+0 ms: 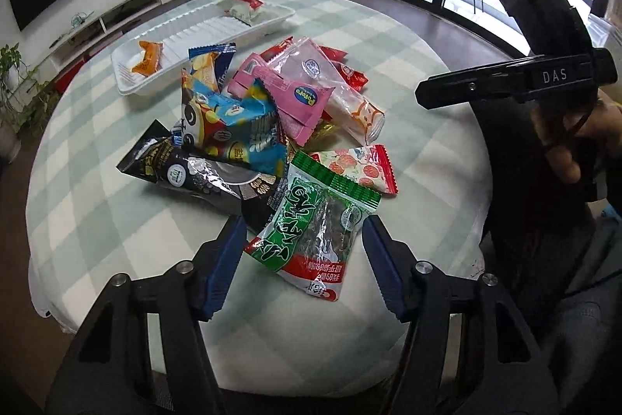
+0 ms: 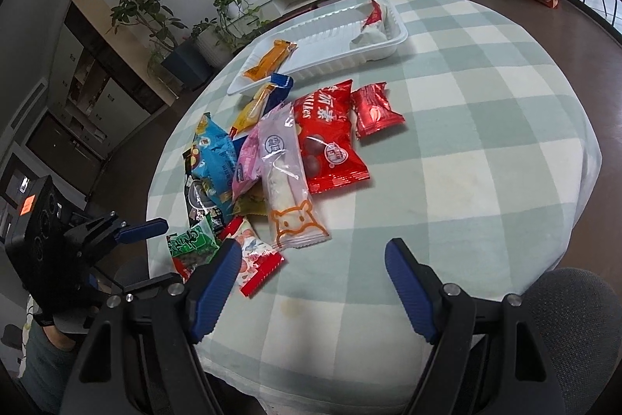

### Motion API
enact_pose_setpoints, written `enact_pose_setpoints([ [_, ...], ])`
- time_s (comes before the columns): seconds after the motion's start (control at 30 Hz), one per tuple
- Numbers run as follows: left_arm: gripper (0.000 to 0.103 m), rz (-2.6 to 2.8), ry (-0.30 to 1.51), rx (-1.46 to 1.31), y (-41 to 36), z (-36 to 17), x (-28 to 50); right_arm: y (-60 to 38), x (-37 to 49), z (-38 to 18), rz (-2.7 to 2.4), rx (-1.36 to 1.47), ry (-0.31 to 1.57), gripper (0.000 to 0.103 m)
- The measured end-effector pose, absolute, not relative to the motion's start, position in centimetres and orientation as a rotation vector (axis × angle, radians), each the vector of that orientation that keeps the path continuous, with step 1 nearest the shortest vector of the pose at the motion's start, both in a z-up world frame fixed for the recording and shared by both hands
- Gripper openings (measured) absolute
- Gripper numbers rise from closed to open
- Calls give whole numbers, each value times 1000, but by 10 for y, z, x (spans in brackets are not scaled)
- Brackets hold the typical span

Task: Organize snacks
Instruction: 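Grasp the green packet with the left gripper while the right gripper moves toward the red-and-white biscuit packet, then lift the green packet with the left gripper while the right gripper grasps the biscuit packet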

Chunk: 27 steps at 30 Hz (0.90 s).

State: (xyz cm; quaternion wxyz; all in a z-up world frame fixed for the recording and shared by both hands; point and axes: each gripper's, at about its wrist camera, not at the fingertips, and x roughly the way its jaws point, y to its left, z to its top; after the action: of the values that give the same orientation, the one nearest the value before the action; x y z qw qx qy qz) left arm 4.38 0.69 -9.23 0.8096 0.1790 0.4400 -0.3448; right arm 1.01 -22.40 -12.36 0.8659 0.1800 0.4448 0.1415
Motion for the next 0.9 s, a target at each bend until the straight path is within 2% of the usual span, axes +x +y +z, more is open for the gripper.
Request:
enact_pose_setpoints([
  [0.17, 59, -767, 1048, 354, 5, -106, 59, -220, 13, -124, 307, 362, 938, 79],
  [0.27, 49, -789, 1073, 310, 7, -106, 64, -217, 13, -127, 312, 357, 949, 78],
  [0.4, 26, -781, 1116, 272, 10, -109, 71, -214, 13, -129, 320, 347, 963, 77],
  [0.9, 27, -823, 1210, 378, -6, -120, 60, -189, 11, -129, 394, 259, 999, 75],
])
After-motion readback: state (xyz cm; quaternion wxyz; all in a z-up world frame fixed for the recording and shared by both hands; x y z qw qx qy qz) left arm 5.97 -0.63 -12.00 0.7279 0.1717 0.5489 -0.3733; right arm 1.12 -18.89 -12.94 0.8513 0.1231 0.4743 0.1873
